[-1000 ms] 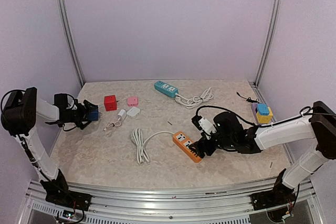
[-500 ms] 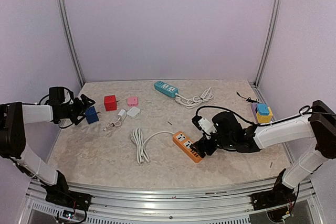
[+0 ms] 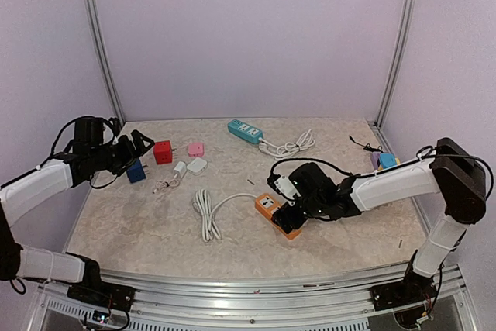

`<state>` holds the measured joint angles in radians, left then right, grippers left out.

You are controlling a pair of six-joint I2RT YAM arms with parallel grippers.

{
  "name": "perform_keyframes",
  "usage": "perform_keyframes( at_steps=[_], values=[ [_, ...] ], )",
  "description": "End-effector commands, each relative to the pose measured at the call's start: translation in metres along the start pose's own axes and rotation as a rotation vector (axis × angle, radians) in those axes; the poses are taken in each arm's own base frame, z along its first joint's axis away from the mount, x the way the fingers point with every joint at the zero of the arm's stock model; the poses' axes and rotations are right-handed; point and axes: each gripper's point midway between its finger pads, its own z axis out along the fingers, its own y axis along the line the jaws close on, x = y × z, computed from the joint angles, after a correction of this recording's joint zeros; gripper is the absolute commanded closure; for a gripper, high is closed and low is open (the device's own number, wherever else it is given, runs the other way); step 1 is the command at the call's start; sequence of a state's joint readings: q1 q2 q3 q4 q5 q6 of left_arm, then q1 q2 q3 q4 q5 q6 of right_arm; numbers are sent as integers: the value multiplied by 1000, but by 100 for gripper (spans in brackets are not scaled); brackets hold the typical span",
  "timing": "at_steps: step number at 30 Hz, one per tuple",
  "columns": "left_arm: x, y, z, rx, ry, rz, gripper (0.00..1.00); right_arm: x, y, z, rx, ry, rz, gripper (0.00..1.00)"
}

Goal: Pull the plug off the socket

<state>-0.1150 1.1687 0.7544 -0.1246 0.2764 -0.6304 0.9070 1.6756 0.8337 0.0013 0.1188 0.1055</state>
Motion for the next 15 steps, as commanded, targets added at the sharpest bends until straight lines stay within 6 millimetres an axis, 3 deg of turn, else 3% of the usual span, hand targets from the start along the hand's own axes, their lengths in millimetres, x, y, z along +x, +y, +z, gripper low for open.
perform_keyframes(
  at_steps=[1,7,12,14,15],
  values=[
    [-3,-14,-8,-15,-17,51,1,25,1,18,23,136,-26,12],
    [0,-16,-7,-10,-14,54,1,19,11,26,-17,150,-21,12],
    [0,-17,-6,-3,-20,48,1,28,-2,34,61,203,-35,15],
    [-1,-17,-6,-1,-26,46,1,26,-16,33,127,202,-33,20],
    [-1,-17,-7,0,-27,47,1,24,-23,32,142,193,-21,29]
  ],
)
